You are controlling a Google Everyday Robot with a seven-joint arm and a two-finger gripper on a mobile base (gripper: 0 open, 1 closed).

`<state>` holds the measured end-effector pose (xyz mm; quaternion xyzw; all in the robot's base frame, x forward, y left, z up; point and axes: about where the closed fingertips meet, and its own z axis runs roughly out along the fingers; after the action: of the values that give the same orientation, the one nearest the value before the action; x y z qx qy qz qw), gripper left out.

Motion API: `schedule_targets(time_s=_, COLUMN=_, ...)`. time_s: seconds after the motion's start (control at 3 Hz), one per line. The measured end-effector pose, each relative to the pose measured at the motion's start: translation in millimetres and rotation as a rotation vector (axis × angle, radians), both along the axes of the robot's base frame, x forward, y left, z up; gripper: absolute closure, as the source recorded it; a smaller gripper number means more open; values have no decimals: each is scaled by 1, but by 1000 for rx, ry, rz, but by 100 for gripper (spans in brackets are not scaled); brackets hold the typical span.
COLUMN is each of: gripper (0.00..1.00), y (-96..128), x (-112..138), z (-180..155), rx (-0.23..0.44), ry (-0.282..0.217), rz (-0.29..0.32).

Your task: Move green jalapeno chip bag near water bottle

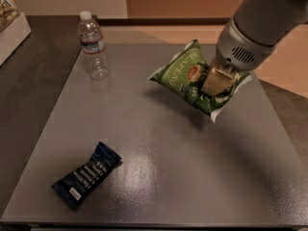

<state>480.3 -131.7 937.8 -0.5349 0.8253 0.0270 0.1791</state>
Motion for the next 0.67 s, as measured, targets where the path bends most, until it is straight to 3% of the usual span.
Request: schedule_targets(time_s=0.67, gripper=100, y=63, x=49, z=-6, rx=20, ry=-2, rz=113)
